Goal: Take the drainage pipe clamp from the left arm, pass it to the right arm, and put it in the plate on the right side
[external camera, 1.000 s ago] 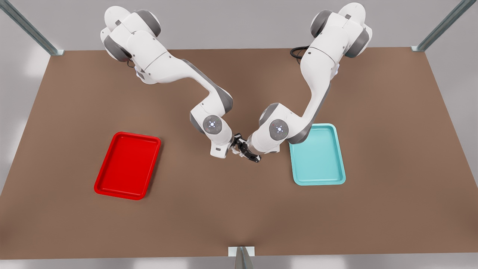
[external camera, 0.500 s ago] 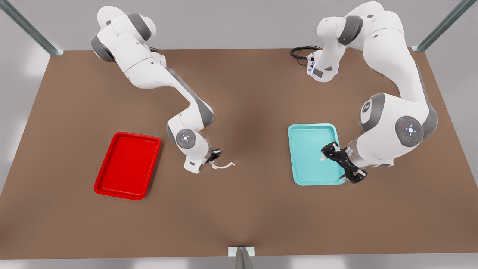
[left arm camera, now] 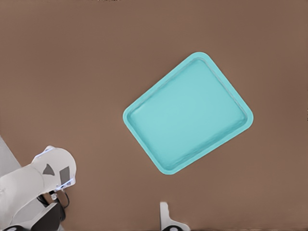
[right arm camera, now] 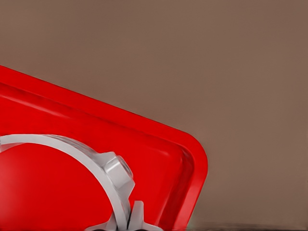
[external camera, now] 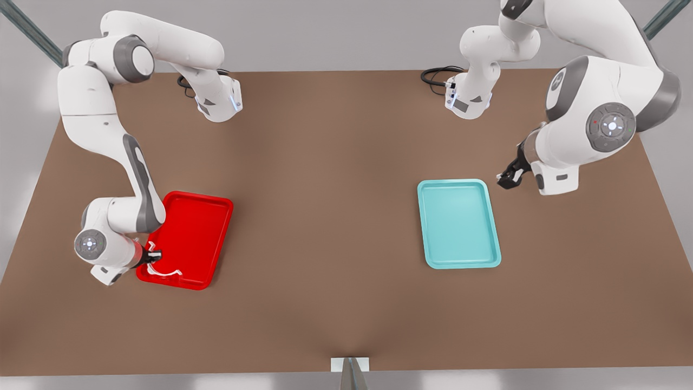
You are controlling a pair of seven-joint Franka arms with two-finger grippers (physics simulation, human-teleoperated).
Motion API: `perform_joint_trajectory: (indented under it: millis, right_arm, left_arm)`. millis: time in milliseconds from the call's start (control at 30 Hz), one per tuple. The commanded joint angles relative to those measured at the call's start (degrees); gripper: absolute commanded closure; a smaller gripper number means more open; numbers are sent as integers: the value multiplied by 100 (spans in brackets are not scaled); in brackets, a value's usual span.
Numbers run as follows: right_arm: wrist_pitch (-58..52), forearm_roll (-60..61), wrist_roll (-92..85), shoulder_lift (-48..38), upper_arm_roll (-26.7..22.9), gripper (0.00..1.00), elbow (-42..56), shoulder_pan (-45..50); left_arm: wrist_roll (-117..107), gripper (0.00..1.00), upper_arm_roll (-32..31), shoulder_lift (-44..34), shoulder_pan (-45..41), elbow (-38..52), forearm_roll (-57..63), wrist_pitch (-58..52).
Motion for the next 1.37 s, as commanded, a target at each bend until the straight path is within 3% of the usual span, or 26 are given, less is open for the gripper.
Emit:
perform_joint_trajectory:
  millis: [0, 367, 400, 433, 600, 633, 667, 733, 833, 967, 1100, 1133, 1167, 1333]
  right_arm:
    - [292, -175, -2094, -185, 1, 79, -345, -27]
    - [327, -166, -1988, -299, 80, 79, -1005, 114]
    - [301, -158, -1953, -282, 98, 56, -1005, 114]
    - [301, -140, -1962, -273, 98, 0, -1005, 114]
    - [-182, -123, -2023, -466, 265, 0, -487, 114]
    - [-1156, -105, -1980, -519, 616, 0, 285, 114]
    - [-2809, 9, -1497, -510, 863, 0, 1762, 297]
    - [-4269, 114, -505, -826, 845, 0, 2581, 421]
    - [-4612, 1362, 1237, -1740, 784, 0, 2458, 88]
    - [-4094, 1459, 1229, -2365, 801, 0, 1465, -18]
    - [-4348, 1433, 605, -2276, 784, 0, 1684, 25]
    - [-4332, 1503, 605, -2636, 48, 0, 1518, 727]
    - [-4015, 1609, 613, -2944, -236, 0, 1070, 992]
    - [-4103, 1574, 657, -2672, -359, 0, 1113, 984]
  left_arm:
    - [5593, 0, 7, 25, 3, 47, -30, -357]
    - [5523, 0, -46, -46, 117, 38, -56, -762]
    - [5523, 0, -37, -37, 117, 38, -82, -753]
    - [5523, 0, -37, -46, 91, 38, -91, -762]
    - [5515, 0, -81, -19, 73, 29, -56, -788]
    - [5523, 0, -81, -11, 82, 29, -47, -779]
    - [5523, 0, -72, -19, 91, 29, -38, -779]
    - [5515, 0, -99, -37, 74, 38, -30, -797]
    - [5515, 0, -107, -46, 56, 29, 23, -771]
    - [5365, 0, -134, -37, 56, 29, 49, -762]
    - [5365, 0, -134, -28, 74, 29, 58, -744]
    - [5374, 0, -125, -28, 100, 29, 58, -735]
    - [5374, 0, -125, -19, 82, 29, 58, -735]
    - [5365, 0, -125, -28, 73, 12, 41, -744]
